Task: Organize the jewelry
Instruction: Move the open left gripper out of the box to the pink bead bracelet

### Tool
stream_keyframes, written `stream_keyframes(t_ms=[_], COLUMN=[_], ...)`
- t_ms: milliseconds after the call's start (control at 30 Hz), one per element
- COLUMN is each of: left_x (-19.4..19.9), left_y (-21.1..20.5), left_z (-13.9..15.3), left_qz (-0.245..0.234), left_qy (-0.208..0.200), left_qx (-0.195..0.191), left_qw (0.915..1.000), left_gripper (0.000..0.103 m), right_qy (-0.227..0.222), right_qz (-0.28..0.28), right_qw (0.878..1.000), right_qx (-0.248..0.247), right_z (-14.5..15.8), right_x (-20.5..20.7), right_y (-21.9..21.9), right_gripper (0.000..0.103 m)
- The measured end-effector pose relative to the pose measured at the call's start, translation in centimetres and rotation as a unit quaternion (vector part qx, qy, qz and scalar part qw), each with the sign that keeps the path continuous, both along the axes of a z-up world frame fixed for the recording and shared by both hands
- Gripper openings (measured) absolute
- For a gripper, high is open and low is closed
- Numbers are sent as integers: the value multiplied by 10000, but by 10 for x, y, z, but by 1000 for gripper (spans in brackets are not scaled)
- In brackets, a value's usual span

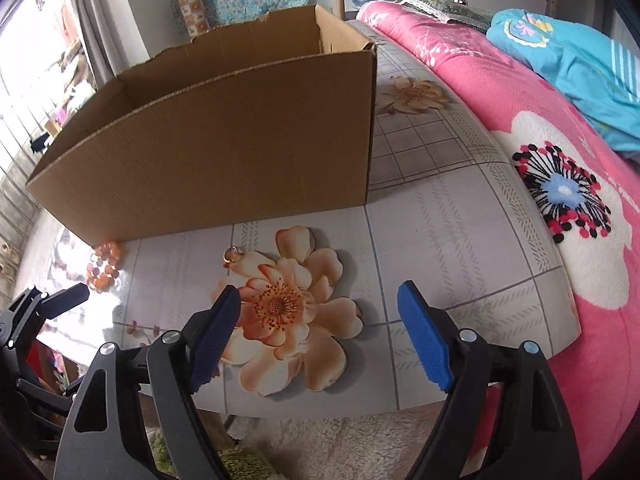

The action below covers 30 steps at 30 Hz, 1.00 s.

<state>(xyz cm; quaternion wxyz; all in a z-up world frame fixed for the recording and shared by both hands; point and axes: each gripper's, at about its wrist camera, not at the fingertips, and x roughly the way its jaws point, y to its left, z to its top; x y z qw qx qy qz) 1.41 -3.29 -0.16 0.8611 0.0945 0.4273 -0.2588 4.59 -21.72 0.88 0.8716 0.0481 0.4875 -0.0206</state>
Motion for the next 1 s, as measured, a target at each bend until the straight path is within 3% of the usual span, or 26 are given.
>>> stream_keyframes(t_ms=[133, 333, 1000], left_x=[2, 0, 5], left_y=[-3, -8, -16], left_z=[-12, -15, -16], left_qz=[157, 219, 322], left_qy=[191, 142, 218], left_qx=[164, 315, 375], left_qw=[9996, 9992, 9985], left_gripper=[84, 91, 95], right_qy=[108, 271, 334], right_qz=[3, 184, 445], right_qw=[9998, 9982, 9977], right_qx=[-194, -503, -378], right_z=[-10, -22, -23], right_x=[6, 9, 2], right_y=[1, 7, 2], right_gripper=[87, 96, 97])
